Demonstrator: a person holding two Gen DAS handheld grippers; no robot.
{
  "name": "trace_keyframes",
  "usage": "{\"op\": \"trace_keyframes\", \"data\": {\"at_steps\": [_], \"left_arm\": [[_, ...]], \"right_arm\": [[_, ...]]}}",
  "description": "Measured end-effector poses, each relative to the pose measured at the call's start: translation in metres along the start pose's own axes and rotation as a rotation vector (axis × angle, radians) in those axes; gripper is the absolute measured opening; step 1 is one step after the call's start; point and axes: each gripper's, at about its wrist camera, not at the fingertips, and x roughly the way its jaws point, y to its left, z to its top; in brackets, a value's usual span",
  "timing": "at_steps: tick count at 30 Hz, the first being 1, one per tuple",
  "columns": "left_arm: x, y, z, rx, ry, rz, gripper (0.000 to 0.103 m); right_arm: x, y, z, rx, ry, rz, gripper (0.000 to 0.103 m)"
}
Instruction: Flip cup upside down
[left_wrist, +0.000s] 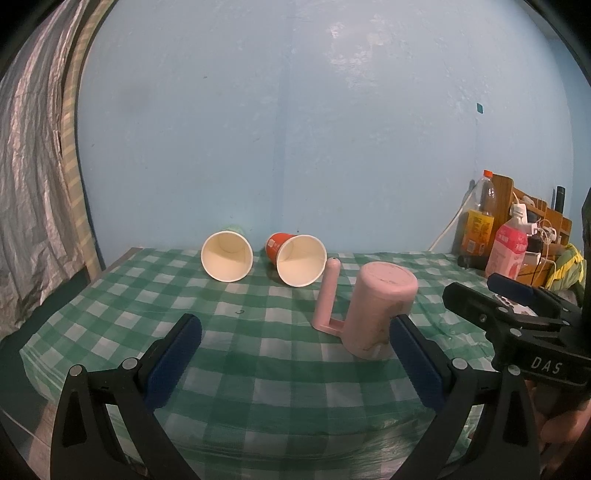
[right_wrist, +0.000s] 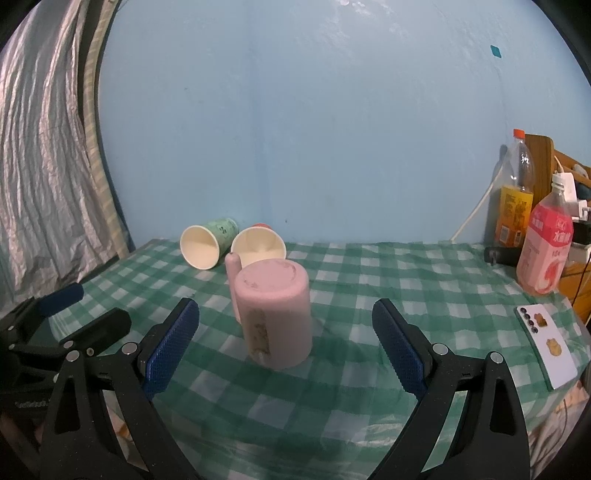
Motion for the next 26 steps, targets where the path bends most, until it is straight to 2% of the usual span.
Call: {"op": "trace_keyframes", "data": {"at_steps": [8, 18, 26], "left_arm": [[-0.0042, 0.0041, 0.0023, -0.003, -0.013, 0.016, 0.103], [-0.0023, 0.0002, 0.0043, 0.013, -0.014, 0.077, 0.103], [-0.0038, -0.0020, 0.0024, 0.030, -0.029, 0.070, 0.103]], "right_arm": [[-0.0002, -0.0008, -0.0007, 0.000, 0.001, -0.004, 0.094], [-0.0004, 0.0002, -0.0011, -0.002, 0.005, -0.003, 0.094], [0.0012, 0.0012, -0.0014, -0.002, 0.009, -0.001, 0.094]]}}
